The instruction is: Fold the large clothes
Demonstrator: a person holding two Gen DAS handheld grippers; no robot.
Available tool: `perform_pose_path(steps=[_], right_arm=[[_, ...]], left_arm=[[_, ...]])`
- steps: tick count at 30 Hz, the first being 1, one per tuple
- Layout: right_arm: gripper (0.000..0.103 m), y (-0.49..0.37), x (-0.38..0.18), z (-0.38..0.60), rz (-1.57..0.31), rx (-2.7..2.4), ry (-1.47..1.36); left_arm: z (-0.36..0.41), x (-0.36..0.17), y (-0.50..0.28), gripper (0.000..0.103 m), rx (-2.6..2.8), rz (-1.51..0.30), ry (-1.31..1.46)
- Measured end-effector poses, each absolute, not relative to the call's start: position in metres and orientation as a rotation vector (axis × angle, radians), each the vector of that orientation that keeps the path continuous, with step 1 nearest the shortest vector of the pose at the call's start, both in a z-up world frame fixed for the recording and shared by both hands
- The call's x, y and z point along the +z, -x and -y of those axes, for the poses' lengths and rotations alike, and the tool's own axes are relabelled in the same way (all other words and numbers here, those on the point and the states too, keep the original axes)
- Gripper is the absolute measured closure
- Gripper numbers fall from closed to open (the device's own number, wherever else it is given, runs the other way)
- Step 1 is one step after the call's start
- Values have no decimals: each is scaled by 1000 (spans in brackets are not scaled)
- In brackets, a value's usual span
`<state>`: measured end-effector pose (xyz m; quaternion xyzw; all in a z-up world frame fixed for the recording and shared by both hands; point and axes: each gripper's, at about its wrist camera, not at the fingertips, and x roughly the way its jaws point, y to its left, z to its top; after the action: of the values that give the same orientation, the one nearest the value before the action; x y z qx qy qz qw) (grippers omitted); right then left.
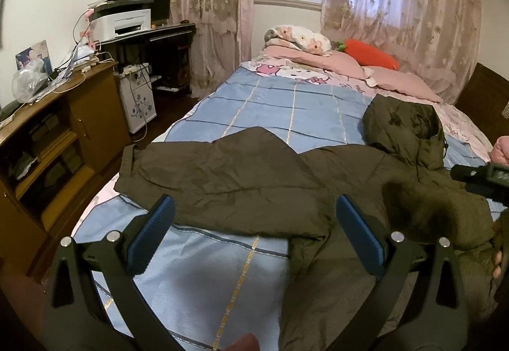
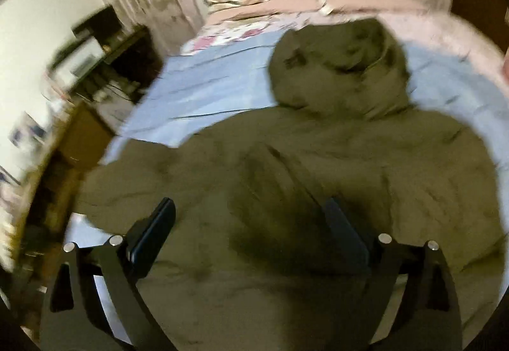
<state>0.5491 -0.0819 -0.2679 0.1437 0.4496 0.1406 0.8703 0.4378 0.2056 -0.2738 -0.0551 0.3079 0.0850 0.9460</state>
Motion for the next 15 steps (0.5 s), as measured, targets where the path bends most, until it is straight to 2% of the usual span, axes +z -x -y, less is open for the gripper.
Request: perform_pose_path(steps=[5, 15], right_arm=[[8, -496, -226, 74, -893, 412, -336], [1, -323, -123, 116, -528, 282, -167]], left_arm=[[-205, -274, -438, 2, 175, -628, 118], [-218, -283, -441, 2, 173, -656, 178]])
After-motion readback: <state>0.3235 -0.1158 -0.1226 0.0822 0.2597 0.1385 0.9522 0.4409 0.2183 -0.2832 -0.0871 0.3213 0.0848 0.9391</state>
